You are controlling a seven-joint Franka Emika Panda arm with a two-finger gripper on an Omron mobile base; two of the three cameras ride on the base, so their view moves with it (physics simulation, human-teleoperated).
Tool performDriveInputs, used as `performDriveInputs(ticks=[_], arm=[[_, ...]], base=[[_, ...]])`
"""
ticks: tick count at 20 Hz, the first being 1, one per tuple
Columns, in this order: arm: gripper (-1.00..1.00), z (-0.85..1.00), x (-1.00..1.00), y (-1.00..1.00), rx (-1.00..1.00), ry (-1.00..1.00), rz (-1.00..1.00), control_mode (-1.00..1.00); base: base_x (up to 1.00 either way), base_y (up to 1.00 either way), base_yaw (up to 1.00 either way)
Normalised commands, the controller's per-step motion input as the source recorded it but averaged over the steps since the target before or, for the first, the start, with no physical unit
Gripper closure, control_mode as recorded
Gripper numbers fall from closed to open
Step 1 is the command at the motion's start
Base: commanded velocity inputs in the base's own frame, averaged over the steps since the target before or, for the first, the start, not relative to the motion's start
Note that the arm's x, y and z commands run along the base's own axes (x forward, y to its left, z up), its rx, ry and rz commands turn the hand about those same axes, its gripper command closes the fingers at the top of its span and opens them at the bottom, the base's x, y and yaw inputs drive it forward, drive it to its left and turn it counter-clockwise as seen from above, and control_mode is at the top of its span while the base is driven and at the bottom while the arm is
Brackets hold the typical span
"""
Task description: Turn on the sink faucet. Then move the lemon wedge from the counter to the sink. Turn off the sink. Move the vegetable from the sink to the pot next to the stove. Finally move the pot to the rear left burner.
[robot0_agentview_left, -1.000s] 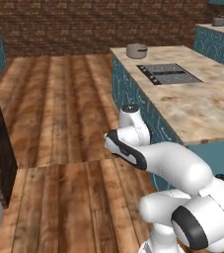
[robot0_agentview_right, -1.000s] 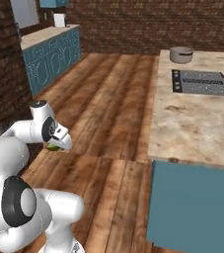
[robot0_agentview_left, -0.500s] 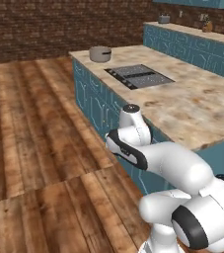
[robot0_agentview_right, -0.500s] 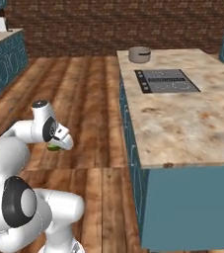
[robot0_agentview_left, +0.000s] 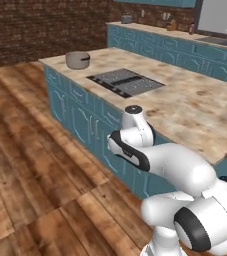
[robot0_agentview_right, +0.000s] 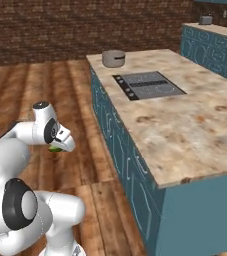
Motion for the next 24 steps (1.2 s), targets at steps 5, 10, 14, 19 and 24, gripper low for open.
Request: performDriveInputs(ticks=[5, 10, 14, 19, 24], arm=[[1.00, 0.00, 0.00, 0.00, 0.00, 0.00, 0.00, 1.00], [1.00, 0.00, 0.00, 0.00, 0.00, 0.00, 0.00, 1.00], [1.00, 0.00, 0.00, 0.00, 0.00, 0.00, 0.00, 1.00], [1.00, 0.00, 0.00, 0.00, 0.00, 0.00, 0.00, 1.00], [1.00, 0.00, 0.00, 0.00, 0.00, 0.00, 0.00, 1.00]], base=[[0.56, 0.81, -0.36], [0.55, 0.83, -0.35], [0.55, 0.82, -0.35], [0.53, 0.86, -0.33], [0.52, 0.88, -0.32]])
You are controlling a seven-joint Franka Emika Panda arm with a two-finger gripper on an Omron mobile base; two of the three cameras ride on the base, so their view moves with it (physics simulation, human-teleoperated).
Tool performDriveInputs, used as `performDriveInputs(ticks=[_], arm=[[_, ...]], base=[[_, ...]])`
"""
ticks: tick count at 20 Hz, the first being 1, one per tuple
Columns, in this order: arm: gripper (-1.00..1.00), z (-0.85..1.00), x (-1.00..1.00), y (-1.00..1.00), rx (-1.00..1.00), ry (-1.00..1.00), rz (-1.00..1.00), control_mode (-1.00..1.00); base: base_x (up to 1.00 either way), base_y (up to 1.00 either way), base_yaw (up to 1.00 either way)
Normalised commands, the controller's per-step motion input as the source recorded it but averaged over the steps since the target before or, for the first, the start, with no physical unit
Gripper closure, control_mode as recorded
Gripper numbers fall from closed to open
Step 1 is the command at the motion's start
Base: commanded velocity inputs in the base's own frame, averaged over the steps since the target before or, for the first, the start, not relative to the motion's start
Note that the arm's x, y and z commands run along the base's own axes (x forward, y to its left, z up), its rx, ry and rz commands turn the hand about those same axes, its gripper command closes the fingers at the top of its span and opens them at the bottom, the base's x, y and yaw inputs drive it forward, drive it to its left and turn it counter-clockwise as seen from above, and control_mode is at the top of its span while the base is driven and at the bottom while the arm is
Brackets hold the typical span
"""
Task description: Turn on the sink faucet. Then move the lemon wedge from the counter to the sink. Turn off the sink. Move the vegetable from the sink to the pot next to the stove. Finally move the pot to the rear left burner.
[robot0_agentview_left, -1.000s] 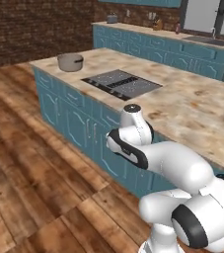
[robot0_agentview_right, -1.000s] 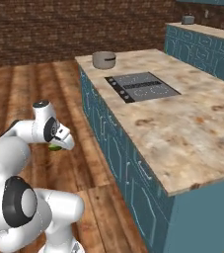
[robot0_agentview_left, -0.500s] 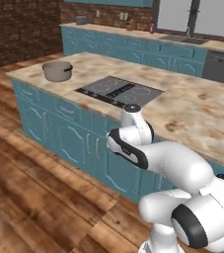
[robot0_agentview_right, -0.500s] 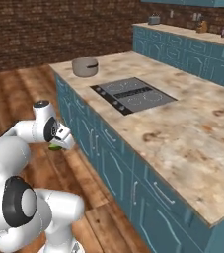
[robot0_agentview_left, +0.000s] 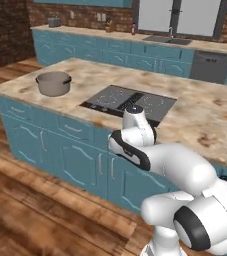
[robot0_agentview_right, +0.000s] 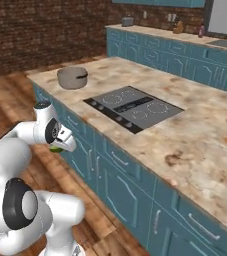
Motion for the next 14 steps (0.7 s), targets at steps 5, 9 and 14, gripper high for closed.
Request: performDriveInputs(ticks=[5, 9, 14], arm=[[1.00, 0.00, 0.00, 0.00, 0.00, 0.00, 0.00, 1.00], [1.00, 0.00, 0.00, 0.00, 0.00, 0.00, 0.00, 1.00], [1.00, 0.00, 0.00, 0.00, 0.00, 0.00, 0.00, 1.00]], base=[[0.50, 0.86, -0.33], [0.53, 0.80, -0.33], [0.56, 0.75, -0.34]])
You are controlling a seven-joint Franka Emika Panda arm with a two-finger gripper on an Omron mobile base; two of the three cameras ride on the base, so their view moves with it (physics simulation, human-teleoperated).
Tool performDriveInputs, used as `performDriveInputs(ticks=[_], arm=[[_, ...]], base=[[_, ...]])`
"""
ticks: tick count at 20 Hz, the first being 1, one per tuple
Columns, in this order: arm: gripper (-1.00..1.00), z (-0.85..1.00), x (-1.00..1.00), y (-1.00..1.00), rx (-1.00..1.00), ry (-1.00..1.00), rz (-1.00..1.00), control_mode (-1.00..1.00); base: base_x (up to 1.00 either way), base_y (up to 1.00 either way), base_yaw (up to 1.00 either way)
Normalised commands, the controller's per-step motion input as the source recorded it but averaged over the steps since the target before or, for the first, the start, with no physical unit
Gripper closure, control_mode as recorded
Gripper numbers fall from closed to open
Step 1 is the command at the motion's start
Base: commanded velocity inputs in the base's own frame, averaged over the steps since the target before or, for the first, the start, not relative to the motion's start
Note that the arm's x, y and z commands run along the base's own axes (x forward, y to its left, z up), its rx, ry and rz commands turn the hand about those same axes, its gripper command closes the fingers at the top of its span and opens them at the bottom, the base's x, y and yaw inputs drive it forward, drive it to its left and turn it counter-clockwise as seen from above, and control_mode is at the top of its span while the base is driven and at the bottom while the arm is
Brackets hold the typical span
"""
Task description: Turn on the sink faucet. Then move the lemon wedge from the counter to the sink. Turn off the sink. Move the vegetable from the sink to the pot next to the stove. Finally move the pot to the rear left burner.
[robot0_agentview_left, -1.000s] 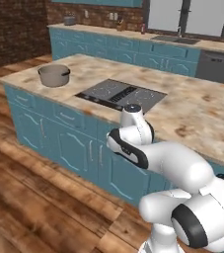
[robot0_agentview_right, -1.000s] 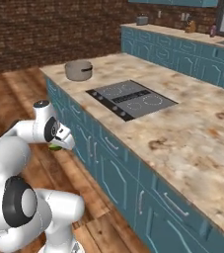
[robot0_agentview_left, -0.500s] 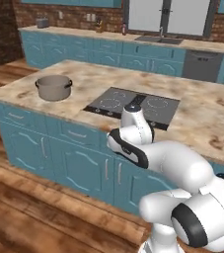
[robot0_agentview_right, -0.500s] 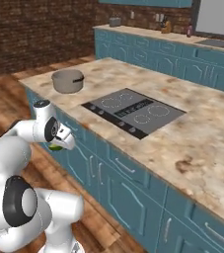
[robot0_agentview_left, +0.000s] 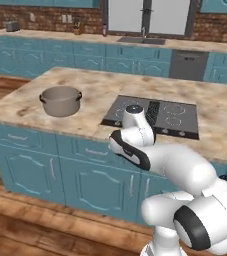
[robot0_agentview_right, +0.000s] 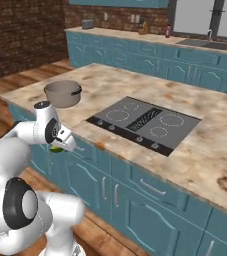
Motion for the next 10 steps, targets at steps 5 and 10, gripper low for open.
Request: performDriveInputs(ticks=[5, 10], arm=[[1.00, 0.00, 0.00, 0.00, 0.00, 0.00, 0.00, 1.00], [1.00, 0.00, 0.00, 0.00, 0.00, 0.00, 0.00, 1.00]], base=[[0.66, 0.65, -0.35], [0.67, 0.48, -0.37]])
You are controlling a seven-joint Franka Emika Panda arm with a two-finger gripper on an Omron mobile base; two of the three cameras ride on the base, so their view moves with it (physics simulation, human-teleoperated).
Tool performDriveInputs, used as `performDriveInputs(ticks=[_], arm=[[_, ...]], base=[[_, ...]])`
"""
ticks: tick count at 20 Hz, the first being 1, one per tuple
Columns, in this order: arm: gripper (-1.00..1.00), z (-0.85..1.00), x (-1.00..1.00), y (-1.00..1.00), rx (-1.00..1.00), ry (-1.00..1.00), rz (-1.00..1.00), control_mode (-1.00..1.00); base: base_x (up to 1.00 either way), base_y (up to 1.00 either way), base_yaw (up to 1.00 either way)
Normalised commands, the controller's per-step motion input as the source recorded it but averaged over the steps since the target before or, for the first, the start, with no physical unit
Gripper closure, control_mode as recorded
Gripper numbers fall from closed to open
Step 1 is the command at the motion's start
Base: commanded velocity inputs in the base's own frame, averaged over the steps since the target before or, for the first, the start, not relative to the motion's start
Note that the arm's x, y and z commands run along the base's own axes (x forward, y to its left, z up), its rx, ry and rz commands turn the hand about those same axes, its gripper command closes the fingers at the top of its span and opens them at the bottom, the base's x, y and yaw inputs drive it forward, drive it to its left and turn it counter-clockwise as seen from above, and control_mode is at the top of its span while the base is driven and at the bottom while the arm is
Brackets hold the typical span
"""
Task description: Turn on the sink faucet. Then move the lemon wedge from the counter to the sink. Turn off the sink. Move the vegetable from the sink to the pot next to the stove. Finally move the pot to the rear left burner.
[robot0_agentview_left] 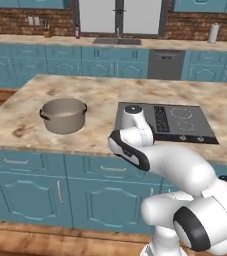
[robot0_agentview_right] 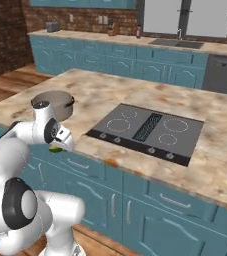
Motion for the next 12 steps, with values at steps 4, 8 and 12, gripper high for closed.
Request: performDriveInputs(ticks=[4, 8, 12], arm=[[1.00, 0.00, 0.00, 0.00, 0.00, 0.00, 0.00, 1.00], [1.00, 0.00, 0.00, 0.00, 0.00, 0.00, 0.00, 1.00], [1.00, 0.00, 0.00, 0.00, 0.00, 0.00, 0.00, 1.00]], base=[[0.53, 0.24, -0.37], [0.15, 0.04, -0.14], [0.49, 0.46, -0.09]])
